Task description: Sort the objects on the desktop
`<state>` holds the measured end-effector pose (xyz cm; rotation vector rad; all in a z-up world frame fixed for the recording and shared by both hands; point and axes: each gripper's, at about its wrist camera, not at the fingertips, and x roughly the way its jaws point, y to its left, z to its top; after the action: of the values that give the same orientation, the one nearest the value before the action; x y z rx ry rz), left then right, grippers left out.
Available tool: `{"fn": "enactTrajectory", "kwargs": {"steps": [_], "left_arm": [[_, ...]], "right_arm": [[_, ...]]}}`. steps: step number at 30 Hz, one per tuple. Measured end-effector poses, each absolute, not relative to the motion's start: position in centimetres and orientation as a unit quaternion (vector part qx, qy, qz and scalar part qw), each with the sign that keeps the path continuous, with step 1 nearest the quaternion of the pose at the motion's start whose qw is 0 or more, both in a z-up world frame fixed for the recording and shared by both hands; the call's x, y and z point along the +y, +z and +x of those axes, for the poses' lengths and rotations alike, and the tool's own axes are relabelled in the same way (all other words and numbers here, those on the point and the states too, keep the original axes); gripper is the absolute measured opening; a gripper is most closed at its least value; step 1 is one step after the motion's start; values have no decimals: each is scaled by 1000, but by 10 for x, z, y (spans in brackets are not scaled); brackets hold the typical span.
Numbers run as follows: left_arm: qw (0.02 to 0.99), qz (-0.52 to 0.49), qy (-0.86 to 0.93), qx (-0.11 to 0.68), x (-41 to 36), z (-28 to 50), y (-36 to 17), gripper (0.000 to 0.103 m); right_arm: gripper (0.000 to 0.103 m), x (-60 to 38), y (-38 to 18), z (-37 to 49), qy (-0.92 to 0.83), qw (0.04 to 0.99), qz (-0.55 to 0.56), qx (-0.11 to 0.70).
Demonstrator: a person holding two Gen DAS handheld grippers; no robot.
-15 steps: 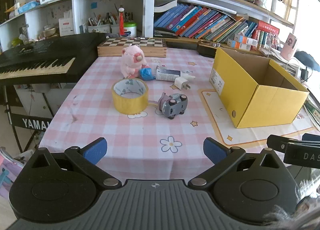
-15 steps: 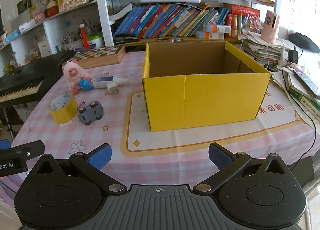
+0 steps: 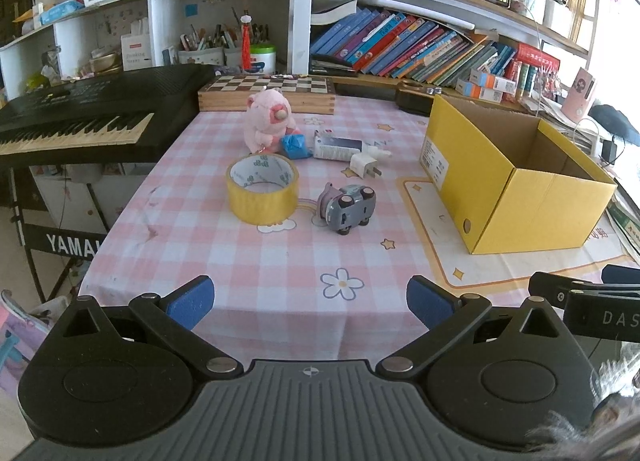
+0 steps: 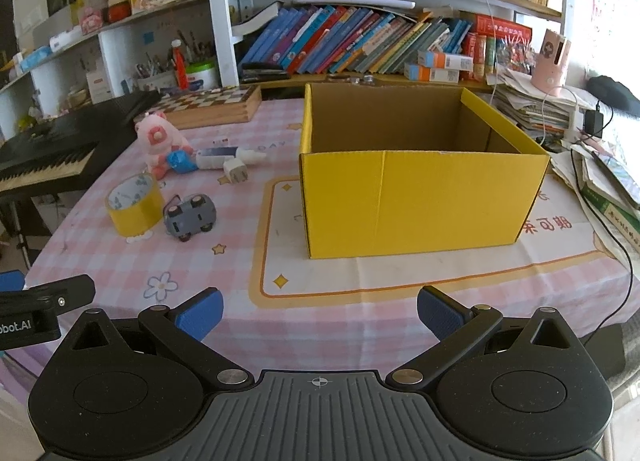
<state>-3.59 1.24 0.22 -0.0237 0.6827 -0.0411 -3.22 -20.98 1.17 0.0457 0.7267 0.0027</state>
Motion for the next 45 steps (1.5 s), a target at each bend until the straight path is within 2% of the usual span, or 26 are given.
{"fn": "enactTrajectory", "kwargs": {"steps": [45], "left_arm": [[945, -11, -23, 327, 11, -43, 4, 103]], "right_arm": [[103, -201, 12, -31, 19, 935, 11, 353]]}}
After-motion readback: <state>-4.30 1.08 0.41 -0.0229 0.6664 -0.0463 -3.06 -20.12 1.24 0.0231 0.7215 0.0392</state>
